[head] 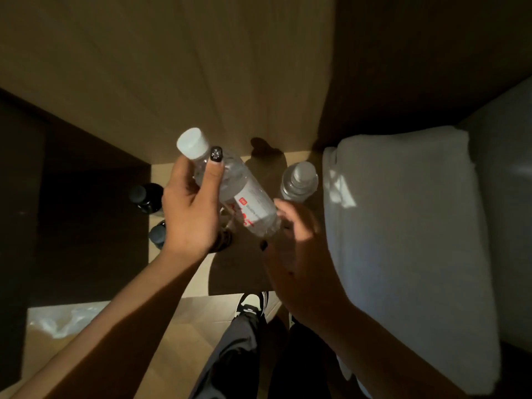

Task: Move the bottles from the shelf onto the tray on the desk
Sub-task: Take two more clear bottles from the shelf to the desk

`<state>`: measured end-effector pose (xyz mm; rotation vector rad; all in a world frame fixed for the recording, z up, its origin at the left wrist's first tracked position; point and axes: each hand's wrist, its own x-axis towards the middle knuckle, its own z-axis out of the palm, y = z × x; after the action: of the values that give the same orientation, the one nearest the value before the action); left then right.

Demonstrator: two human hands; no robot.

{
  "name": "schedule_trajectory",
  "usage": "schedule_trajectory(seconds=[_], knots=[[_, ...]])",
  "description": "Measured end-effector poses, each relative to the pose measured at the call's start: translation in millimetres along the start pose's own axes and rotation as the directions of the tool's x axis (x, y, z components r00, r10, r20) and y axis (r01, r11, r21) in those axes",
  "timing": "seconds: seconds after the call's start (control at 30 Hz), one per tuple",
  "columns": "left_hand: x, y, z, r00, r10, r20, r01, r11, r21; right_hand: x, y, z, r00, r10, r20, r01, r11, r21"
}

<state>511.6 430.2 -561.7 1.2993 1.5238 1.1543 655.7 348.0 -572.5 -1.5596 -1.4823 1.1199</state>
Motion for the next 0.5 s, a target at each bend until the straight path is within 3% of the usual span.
schedule_trajectory(seconds=[0.1,0.17,0.27,0.37,0.5], knots=[[3.3,18.5,-9.8,0.999,-0.036,-0.037,0.033,0.996,-0.079,17.0,-5.8,8.8,0.998,-0.05,-0.042,0.045,0.994,-0.098],[3.5,24.0,-15.5,0.996,-0.08,-0.049,0.074,0.99,-0.118,18.7,-0.7,13.2,1.0,-0.013,0.006,0.014,0.988,-0.156],[1.4,27.8,-20.4,0.973,-0.201,-0.113,0.182,0.97,-0.159,15.0,-2.7,15.8,0.959,0.199,0.202,-0.198,0.98,-0.024],[-1.6,21.1,-25.1,0.952,-0.281,-0.121,0.261,0.952,-0.16,11.4,-1.7,21.3,0.926,0.257,0.276,-0.295,0.949,0.109],[-6.5,12.3,-33.1,0.952,-0.304,0.027,0.292,0.884,-0.365,4.6,-14.8,19.4,0.869,0.327,0.372,-0.432,0.868,0.246]])
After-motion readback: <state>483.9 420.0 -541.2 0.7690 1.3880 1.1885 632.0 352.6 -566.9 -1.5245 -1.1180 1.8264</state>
